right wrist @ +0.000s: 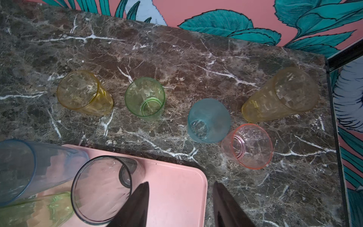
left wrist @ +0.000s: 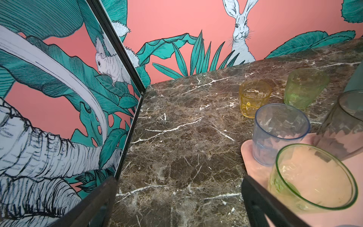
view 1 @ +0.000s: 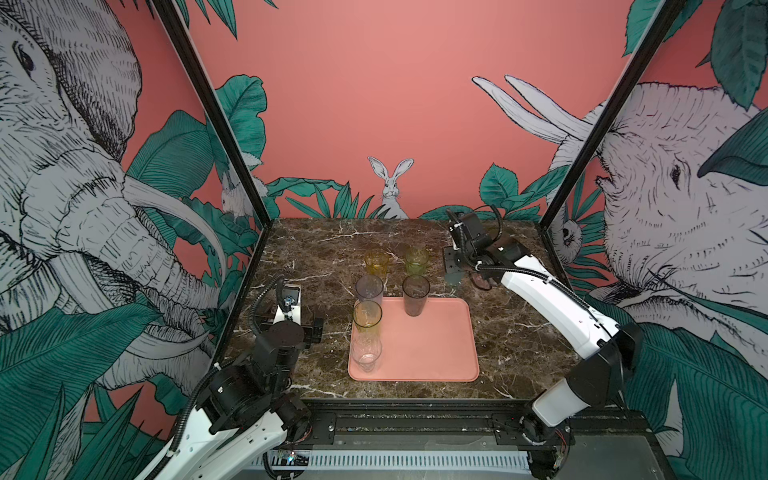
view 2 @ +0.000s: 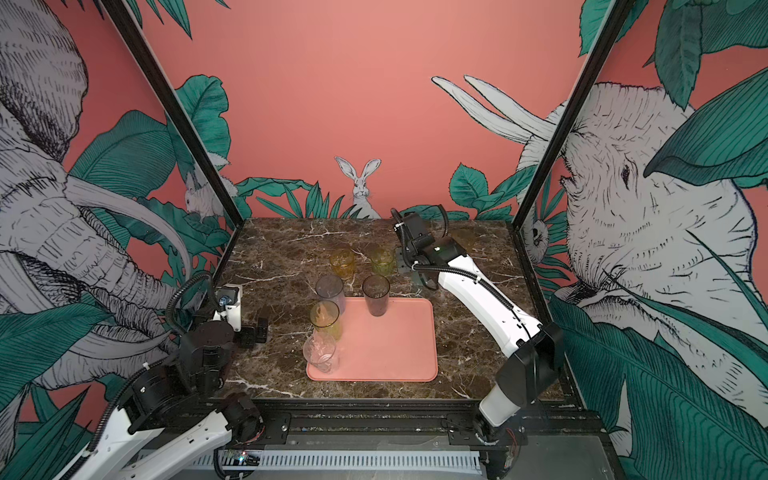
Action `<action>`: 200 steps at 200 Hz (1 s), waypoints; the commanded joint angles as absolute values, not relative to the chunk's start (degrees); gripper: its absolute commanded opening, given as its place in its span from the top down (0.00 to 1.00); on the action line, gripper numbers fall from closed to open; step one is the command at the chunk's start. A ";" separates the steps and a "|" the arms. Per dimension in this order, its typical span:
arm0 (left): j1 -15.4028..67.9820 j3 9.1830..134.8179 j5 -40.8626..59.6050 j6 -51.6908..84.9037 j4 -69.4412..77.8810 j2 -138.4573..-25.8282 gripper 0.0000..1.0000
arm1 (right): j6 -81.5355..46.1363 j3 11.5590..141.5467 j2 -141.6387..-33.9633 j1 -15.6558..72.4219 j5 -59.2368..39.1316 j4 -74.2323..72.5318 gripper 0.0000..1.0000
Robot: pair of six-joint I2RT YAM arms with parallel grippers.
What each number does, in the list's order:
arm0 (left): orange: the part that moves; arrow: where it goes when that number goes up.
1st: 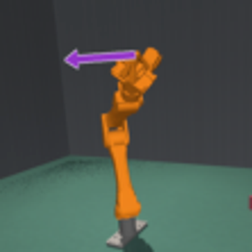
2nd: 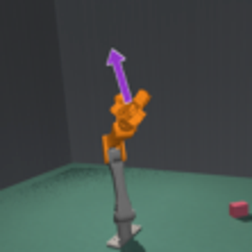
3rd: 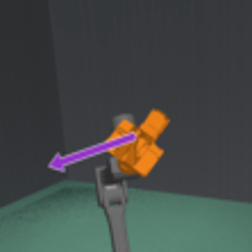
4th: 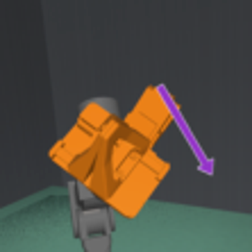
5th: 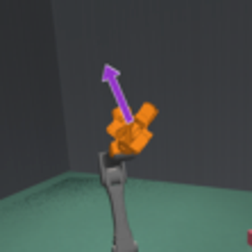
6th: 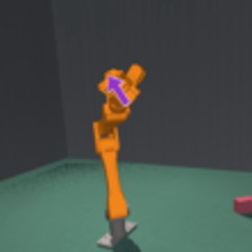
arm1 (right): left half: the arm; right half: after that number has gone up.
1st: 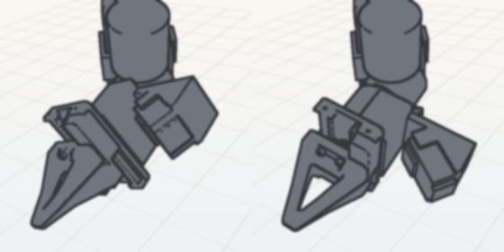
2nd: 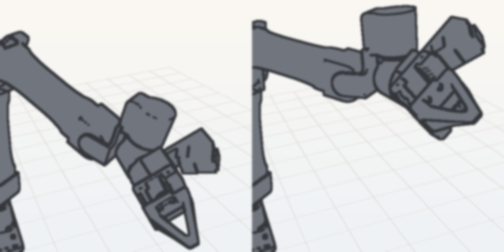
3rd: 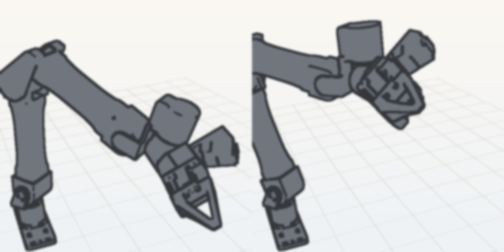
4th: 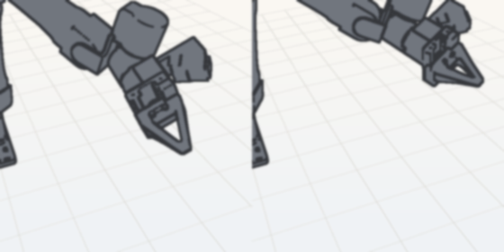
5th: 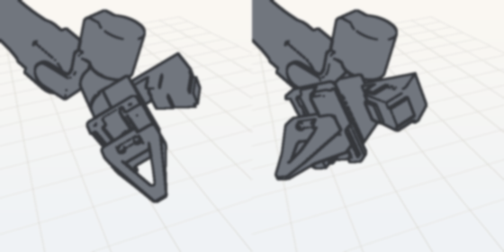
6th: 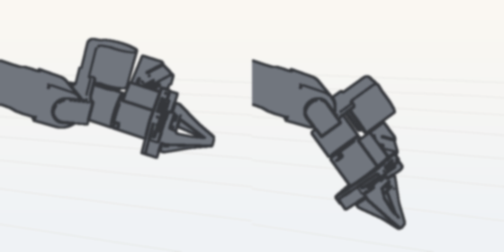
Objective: Place the glasses into the tray
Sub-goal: 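Raise the right gripper off the dark grey cup and move it farther away, then position the open right gripper above the teal frosted cup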
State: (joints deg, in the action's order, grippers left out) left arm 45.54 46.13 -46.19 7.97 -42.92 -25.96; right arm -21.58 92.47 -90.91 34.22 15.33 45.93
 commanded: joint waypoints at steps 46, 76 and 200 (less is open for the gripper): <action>45.31 46.28 -46.85 8.90 -42.34 -26.25 0.01 | -19.78 95.44 -90.67 26.97 12.57 46.87 0.44; 45.31 46.24 -46.93 8.88 -42.28 -26.37 0.01 | -20.10 96.67 -94.05 24.15 10.58 47.20 0.45; 45.29 46.15 -46.49 9.09 -42.16 -27.01 0.01 | -21.29 99.76 -104.32 17.19 6.00 44.87 0.45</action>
